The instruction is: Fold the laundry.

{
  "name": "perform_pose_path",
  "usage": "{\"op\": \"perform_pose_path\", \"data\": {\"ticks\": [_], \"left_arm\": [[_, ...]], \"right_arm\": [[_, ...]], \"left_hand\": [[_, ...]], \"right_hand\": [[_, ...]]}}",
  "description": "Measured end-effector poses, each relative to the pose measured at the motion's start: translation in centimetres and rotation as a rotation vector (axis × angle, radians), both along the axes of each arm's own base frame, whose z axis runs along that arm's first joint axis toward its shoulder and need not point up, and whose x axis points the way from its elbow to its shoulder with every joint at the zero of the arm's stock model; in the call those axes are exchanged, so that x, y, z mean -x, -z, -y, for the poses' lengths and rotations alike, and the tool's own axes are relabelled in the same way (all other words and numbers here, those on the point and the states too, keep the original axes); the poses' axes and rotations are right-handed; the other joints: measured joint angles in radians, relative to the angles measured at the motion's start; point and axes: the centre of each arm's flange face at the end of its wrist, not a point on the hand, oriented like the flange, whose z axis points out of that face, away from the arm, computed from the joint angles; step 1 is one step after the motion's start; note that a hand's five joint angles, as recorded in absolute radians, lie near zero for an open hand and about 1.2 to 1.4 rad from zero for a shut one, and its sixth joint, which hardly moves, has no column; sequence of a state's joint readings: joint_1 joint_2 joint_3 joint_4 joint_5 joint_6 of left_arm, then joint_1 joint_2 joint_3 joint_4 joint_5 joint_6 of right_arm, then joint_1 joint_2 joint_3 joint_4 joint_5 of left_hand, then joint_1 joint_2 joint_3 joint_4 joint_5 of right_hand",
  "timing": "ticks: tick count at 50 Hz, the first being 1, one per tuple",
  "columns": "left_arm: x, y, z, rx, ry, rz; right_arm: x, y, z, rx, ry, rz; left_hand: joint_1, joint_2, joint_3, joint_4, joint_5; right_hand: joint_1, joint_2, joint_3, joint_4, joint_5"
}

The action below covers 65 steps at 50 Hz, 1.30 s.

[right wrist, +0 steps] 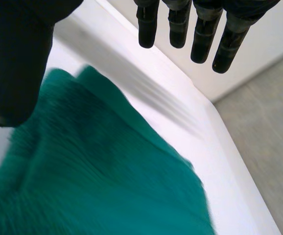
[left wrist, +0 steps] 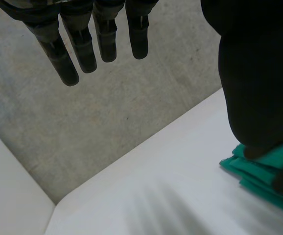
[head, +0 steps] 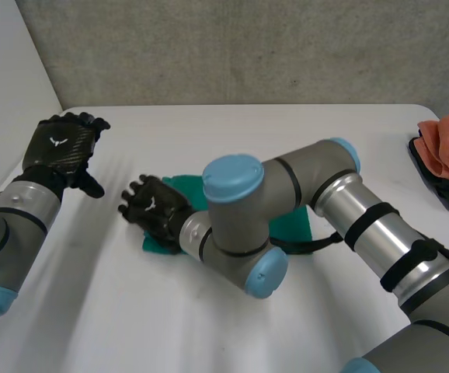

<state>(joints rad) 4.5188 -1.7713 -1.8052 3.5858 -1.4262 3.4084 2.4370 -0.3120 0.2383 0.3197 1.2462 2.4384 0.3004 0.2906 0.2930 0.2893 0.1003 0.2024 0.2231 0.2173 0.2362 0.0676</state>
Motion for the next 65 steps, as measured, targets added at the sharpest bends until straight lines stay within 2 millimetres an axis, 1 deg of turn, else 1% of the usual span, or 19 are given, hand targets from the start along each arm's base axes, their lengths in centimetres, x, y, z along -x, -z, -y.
{"op": "perform_pose_path", "data": {"ticks": [1,3,8,10,13,17,20,24,28,30,33,34,38,40,43,51,54,56,65], "left_arm": [[0.4,0.0,0.0,0.004,0.013,-0.002],[1.1,-0.1,-0.1,0.008,0.033,-0.004],[3.3,0.0,-0.5,0.016,0.095,-0.008],[4.8,0.0,-0.9,0.021,0.136,-0.011],[6.3,0.1,-1.2,0.025,0.173,-0.013],[7.9,0.2,-2.0,0.027,0.22,-0.015],[8.8,0.2,-2.5,0.03,0.246,-0.017],[9.5,0.1,-2.9,0.034,0.265,-0.02],[9.6,0.1,-2.9,0.034,0.267,-0.022],[9.5,0.1,-2.9,0.03,0.261,-0.026],[9.4,0.2,-2.8,0.026,0.255,-0.03],[9.3,0.3,-2.8,0.02,0.249,-0.033],[9.2,0.5,-2.8,0.009,0.241,-0.035],[9.1,0.7,-2.9,0.002,0.238,-0.034],[8.9,1.0,-3.1,-0.01,0.236,-0.03],[8.7,1.8,-3.4,-0.034,0.234,-0.021],[8.6,1.9,-3.5,-0.038,0.234,-0.019],[8.6,1.9,-3.5,-0.039,0.234,-0.019],[8.7,2.1,-3.8,-0.043,0.24,-0.018]], "right_arm": [[0.4,-0.9,0.6,-0.011,0.06,0.0],[0.9,-1.9,1.5,-0.033,0.134,0.006],[3.3,-2.9,4.3,-0.158,0.312,0.025],[5.4,-3.2,6.4,-0.267,0.426,0.04],[7.6,-3.4,8.3,-0.37,0.527,0.054],[9.6,-3.5,9.6,-0.429,0.597,0.053],[10.6,-3.7,10.2,-0.434,0.623,0.059],[11.2,-4.1,10.3,-0.403,0.639,0.085],[11.5,-4.4,10.1,-0.37,0.639,0.115],[11.9,-5.2,9.6,-0.32,0.63,0.17],[12.2,-5.6,9.3,-0.298,0.626,0.193],[12.9,-5.8,8.6,-0.281,0.625,0.207],[13.9,-4.8,7.7,-0.296,0.636,0.183],[15.3,-3.1,7.1,-0.332,0.664,0.14],[17.0,-1.7,6.7,-0.36,0.697,0.112],[20.8,-0.4,6.1,-0.389,0.742,0.116],[21.3,-0.1,6.0,-0.396,0.739,0.124],[21.5,0.2,6.1,-0.401,0.734,0.13],[21.1,1.3,6.8,-0.401,0.715,0.154]], "left_hand": [[0.0,-0.001,0.0,0.0,0.0],[0.0,-0.002,0.0,0.0,0.0],[0.0,-0.002,0.0,0.0,0.0],[0.0,-0.002,0.0,0.0,0.0],[0.0,-0.002,0.0,0.0,0.0],[0.0,-0.002,0.0,0.0,0.0],[0.0,-0.002,0.0,0.0,0.0],[0.0,-0.002,0.0,0.0,0.0],[0.0,-0.002,0.0,0.0,0.0],[0.0,-0.002,0.0,0.0,0.0],[0.0,-0.002,0.0,0.0,0.0],[0.0,-0.002,0.0,0.0,0.0],[0.0,-0.002,0.0,0.0,0.0],[0.0,-0.002,0.0,0.0,0.0],[0.0,-0.002,0.0,0.0,0.0],[0.0,-0.002,0.0,0.0,0.0],[0.0,-0.002,0.0,0.0,0.0],[0.0,-0.002,0.0,0.0,0.0],[0.0,-0.002,0.0,0.0,0.0]], "right_hand": [[0.0,0.0,-0.002,0.0,-0.004],[0.0,0.0,-0.002,0.0,-0.004],[0.0,0.0,-0.002,0.0,-0.004],[0.0,0.0,-0.002,0.0,-0.004],[0.0,0.0,-0.002,0.0,-0.004],[0.0,0.0,-0.002,0.0,-0.004],[0.0,0.0,-0.002,0.0,-0.004],[0.0,0.0,-0.002,0.0,-0.004],[0.0,0.0,-0.002,0.0,-0.004],[0.0,0.0,-0.002,0.0,-0.004],[0.0,0.0,-0.002,0.0,-0.004],[0.0,0.0,-0.002,0.0,-0.004],[0.0,0.0,-0.002,0.0,-0.004],[0.0,0.0,-0.002,0.0,-0.004],[0.0,0.0,-0.002,0.0,-0.004],[0.003,0.003,0.001,0.003,-0.001],[0.005,0.004,0.025,0.004,0.013],[0.043,0.068,0.081,0.049,0.056],[0.209,0.252,0.261,0.245,0.218]]}}
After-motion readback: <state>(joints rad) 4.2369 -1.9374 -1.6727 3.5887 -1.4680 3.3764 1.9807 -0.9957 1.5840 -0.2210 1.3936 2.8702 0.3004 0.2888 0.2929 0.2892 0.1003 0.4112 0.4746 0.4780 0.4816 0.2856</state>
